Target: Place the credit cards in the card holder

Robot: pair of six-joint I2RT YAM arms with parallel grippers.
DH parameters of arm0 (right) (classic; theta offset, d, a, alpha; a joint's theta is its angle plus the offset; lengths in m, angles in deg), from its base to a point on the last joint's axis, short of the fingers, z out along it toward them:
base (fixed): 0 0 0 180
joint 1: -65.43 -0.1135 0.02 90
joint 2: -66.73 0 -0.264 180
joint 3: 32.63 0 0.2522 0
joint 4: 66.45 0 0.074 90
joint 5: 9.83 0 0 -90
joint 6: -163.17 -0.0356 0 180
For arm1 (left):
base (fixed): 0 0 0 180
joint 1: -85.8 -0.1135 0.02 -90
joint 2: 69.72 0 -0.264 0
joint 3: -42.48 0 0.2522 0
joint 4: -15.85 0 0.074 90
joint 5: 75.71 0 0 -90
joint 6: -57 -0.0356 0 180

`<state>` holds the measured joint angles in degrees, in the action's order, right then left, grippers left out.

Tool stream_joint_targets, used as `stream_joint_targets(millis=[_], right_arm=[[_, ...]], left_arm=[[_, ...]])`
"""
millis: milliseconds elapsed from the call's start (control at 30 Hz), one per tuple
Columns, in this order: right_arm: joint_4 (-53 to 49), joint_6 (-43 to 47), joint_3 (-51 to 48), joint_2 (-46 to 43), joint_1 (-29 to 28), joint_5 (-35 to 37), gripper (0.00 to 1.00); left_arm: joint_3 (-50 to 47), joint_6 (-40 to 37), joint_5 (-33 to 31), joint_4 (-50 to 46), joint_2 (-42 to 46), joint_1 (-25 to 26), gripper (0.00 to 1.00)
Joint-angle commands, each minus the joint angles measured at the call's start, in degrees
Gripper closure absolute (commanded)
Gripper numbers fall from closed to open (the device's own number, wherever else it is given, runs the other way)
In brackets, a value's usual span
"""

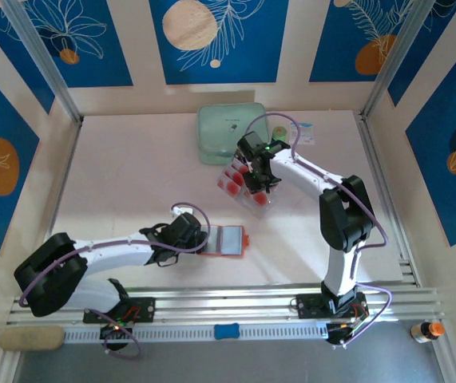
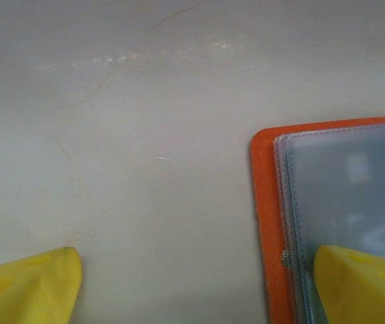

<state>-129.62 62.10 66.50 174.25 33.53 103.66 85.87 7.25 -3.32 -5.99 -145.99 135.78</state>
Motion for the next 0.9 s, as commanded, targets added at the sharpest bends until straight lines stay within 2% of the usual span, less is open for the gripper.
stream_joint_targets(millis=[0,200,633,867], right_arm=[[-1.1,0.9,1.2,0.9,-0.5,-0.2,0.67],[-1.0,1.0,0.7,1.5,-1.1,-1.8,0.75],[-0.7,2.6,-0.1,0.2,-1.3,-4.6,0.98],[-0.4,6.4,-0.3,-3.4,-2.2,-4.4,1.00]], left_arm=[[-0.7,0.9,0.5,0.5,-0.4,-0.3,0.11],[-0.6,0.8,0.5,0.5,-0.2,-0.3,0.11],[-0.8,0.9,0.5,0.2,0.4,-0.3,0.11],[-0.5,1.0,0.6,-0.3,1.3,-0.3,0.11]])
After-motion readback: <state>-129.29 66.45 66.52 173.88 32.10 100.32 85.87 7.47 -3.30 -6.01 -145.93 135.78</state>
